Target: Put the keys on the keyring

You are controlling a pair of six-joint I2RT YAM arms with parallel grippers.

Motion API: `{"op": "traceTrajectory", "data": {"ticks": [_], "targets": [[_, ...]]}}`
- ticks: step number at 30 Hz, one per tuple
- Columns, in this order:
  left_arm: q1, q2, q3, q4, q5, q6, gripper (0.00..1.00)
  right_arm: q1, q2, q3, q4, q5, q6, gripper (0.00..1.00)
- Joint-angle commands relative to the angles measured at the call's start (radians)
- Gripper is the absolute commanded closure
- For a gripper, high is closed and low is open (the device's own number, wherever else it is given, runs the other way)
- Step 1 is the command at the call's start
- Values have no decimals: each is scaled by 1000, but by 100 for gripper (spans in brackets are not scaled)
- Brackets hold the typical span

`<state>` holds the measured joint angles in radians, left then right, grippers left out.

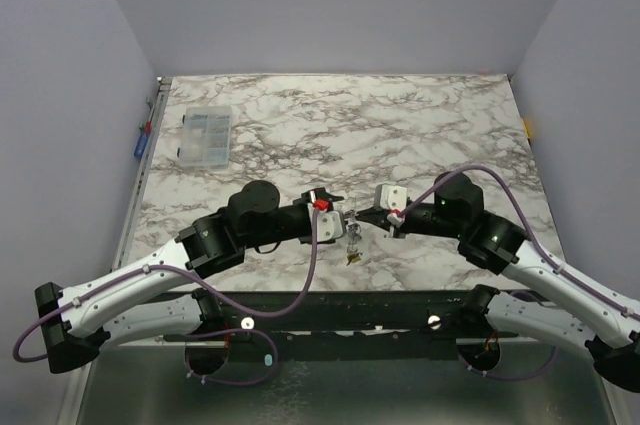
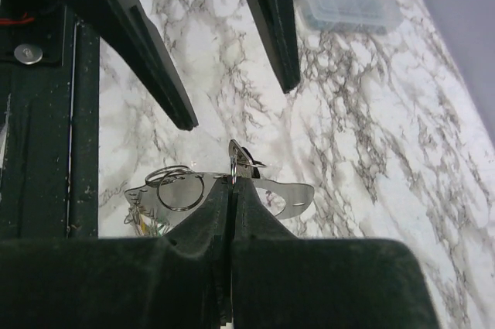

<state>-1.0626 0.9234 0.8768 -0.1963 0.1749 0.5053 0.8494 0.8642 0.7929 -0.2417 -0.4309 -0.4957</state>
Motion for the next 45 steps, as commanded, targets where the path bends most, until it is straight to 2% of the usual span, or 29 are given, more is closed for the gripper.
{"op": "traceTrajectory", "data": {"ticks": [1,4,11,19,23,26,30,36,39,45], "targets": [[-7,-46,46,-15,91,-21,53,4,-54,-30,162,-70,6,99],[-7,-52,66,-17,131,-31,60,4,-83,-52,213,-93,19,99],[-7,-41,70,-17,161,-34,56,4,-144,-76,292,-102,63,99],[-7,-44,52,-16,106,-2,52,4,-175,-73,290,-134,77,99],[-7,-47,47,-8,68,21,52,4,-181,-70,291,-151,86,99],[-7,-46,42,4,66,28,58,4,-181,-65,291,-163,91,100],[-7,-43,28,17,71,29,60,4,-179,-62,291,-175,92,99],[-7,-36,8,26,120,29,81,4,-183,-65,303,-169,94,99],[-7,-36,0,33,140,24,100,4,-178,-69,321,-167,97,99],[-7,-51,-13,49,137,-5,100,4,-167,-92,418,-121,113,99]]}}
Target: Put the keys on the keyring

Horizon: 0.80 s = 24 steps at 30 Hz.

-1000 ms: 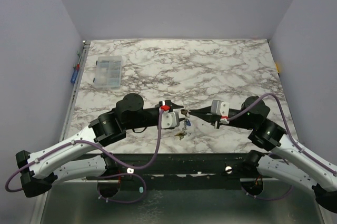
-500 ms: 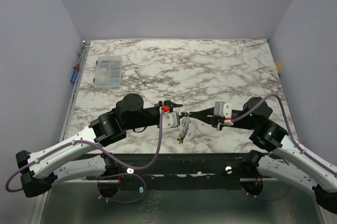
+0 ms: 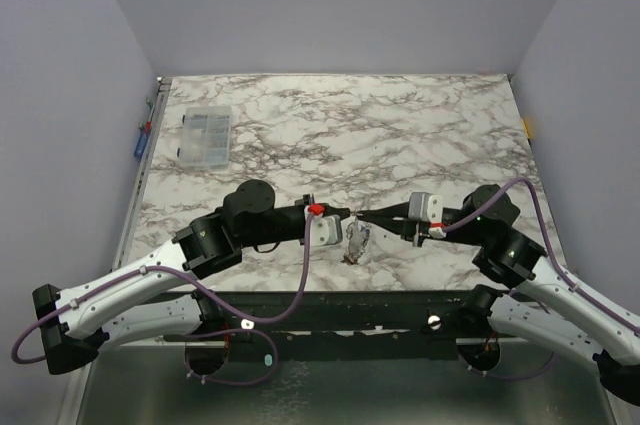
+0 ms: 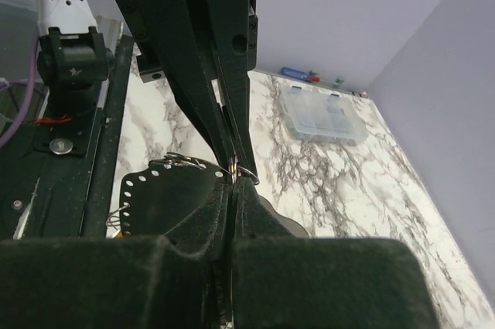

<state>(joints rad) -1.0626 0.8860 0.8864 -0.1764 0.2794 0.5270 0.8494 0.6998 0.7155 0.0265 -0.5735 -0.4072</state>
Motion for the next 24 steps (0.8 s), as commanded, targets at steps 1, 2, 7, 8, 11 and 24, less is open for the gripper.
{"op": "traceTrajectory", "data": {"ticks": [1,2,7,8,11,24], "targets": [[-7,-15,-30,37,31,-38,100,4,-1,-22,179,24,37,99],[-7,-16,-38,51,31,-54,100,4,1,-30,212,25,51,99],[-7,-10,-95,166,46,-135,100,4,42,-41,332,-11,96,99],[-7,-6,-104,183,48,-147,100,4,54,-39,347,-21,108,99],[-8,3,-121,230,18,-173,100,4,76,-45,398,-39,142,99],[-10,-116,-132,159,-57,-107,57,4,30,-72,376,-31,164,99]]}}
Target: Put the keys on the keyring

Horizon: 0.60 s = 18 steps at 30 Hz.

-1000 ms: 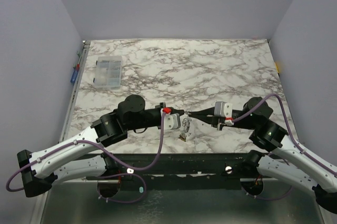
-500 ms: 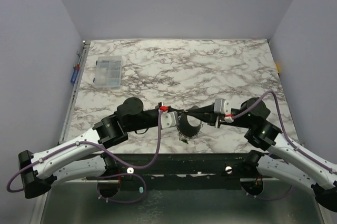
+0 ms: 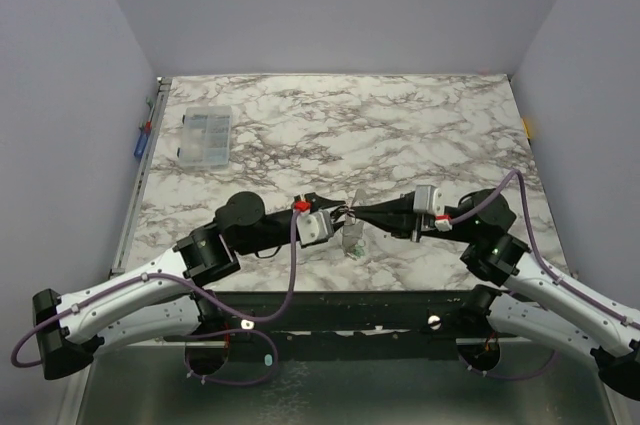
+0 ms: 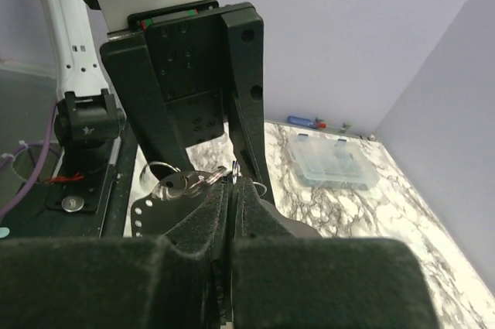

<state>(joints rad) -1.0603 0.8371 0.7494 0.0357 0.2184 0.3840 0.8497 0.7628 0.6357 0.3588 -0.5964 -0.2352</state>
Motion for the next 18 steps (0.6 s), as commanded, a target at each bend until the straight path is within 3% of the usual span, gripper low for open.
{"op": "traceTrajectory", "data": {"ticks": [1,12,18], "targets": [[-12,-80,15,-80,-3,53,57,3,-38,14,19,-13,-13,99],[-12,-74,223,-290,92,124,66,3,-42,61,-122,-83,-45,99],[-12,-46,257,-326,134,138,68,3,-49,79,-133,-99,-50,99]]}}
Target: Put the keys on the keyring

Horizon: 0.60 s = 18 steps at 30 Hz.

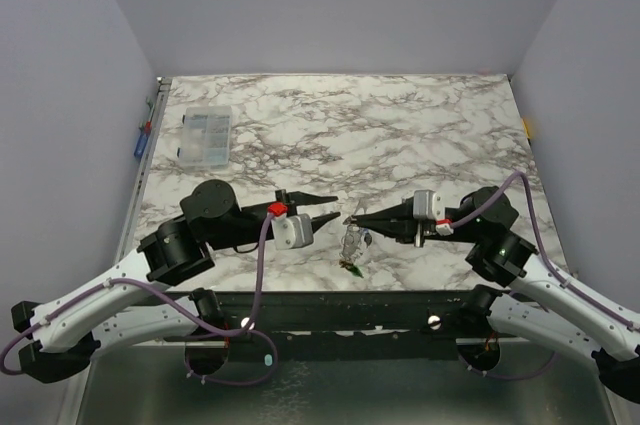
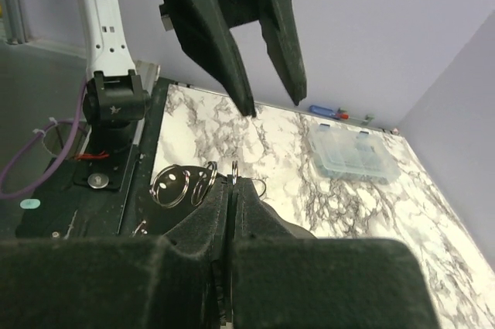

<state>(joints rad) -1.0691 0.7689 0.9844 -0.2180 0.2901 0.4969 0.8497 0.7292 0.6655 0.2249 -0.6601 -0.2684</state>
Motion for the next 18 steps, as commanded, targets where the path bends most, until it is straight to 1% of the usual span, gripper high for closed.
{"op": "traceTrajectory", "data": {"ticks": [1,3,7,9,14,18], "targets": [[-3,28,22,-72,71,26,68,3,-16,51,0,-37,-16,99],[-3,40,22,-72,87,29,67,3,-15,54,2,-38,-13,99],[-3,64,26,-70,116,30,59,3,-16,55,18,-27,-8,99],[-3,75,26,-67,123,32,57,3,-17,52,31,-18,-4,99],[-3,88,23,-54,134,37,58,3,-12,44,57,-15,8,99],[-3,93,14,-39,135,46,63,2,-6,45,60,-36,12,99]]}}
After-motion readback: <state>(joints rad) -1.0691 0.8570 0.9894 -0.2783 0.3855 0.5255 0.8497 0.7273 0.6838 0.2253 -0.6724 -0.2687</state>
